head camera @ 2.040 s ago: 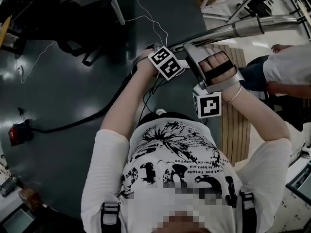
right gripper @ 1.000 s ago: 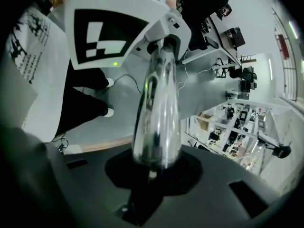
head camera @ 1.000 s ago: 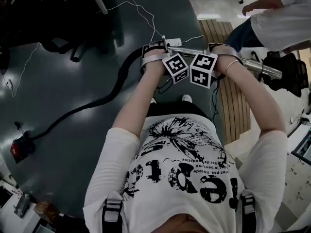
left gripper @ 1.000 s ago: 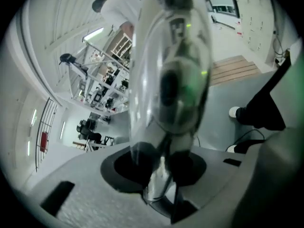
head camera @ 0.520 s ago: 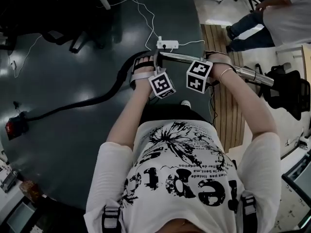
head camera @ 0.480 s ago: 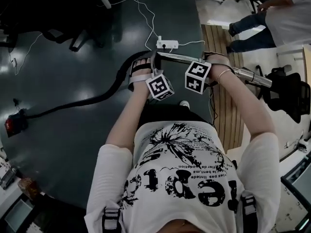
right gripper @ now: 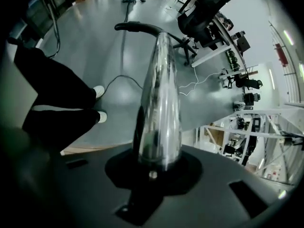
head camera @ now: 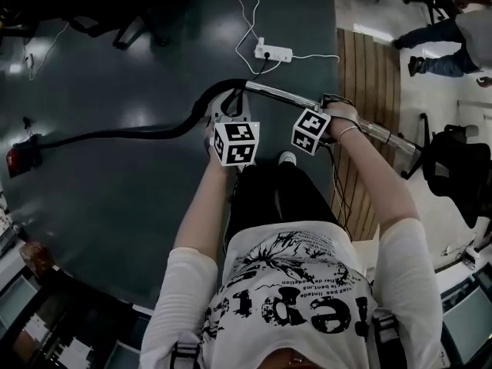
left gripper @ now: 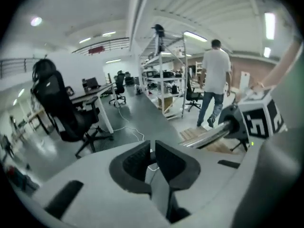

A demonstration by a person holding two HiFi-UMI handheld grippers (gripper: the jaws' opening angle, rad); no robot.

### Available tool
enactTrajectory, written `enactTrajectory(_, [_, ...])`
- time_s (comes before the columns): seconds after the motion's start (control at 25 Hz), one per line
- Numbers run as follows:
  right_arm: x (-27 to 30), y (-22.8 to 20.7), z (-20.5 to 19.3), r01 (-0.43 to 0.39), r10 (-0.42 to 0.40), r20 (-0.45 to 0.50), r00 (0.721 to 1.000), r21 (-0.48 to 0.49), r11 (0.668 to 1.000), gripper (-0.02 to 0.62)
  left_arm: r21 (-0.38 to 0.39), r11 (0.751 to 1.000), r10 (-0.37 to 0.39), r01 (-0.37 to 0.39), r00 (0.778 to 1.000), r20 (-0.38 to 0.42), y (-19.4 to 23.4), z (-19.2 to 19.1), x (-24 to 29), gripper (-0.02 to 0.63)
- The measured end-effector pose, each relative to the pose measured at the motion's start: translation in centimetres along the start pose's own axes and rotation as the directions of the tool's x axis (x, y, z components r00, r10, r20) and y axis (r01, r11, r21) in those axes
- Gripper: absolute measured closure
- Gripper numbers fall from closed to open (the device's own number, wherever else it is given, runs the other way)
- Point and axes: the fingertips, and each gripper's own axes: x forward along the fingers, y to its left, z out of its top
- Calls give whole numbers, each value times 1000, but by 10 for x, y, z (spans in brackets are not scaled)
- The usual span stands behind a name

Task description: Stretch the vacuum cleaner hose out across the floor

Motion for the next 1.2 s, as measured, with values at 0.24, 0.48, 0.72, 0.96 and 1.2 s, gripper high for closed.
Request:
enactTrajectory(0.24, [112,29,22,6,-9,53,999,66,998,520,-214,973,-84,92,995,48,-8,-63,83,601])
enactTrajectory(0.48, [279,70,21,65,-65,48,997,3,998,520,-171,967,-167,188,977,132,-20,-152,194,601])
enactTrajectory(0.72, [424,119,19,76,-86,124,989,85,994,520,-163,952,-234,259,959,159,-31,-245,307,601])
enactTrajectory(0.96, [539,158,22,60,-84,168,982,147,987,520,-116,944,-283,310,937,205,-54,-302,408,601])
enactTrajectory(1.2, [610,184,32,-7,-32,218,975,178,984,520,-58,927,-353,371,914,200,-89,-337,464,601])
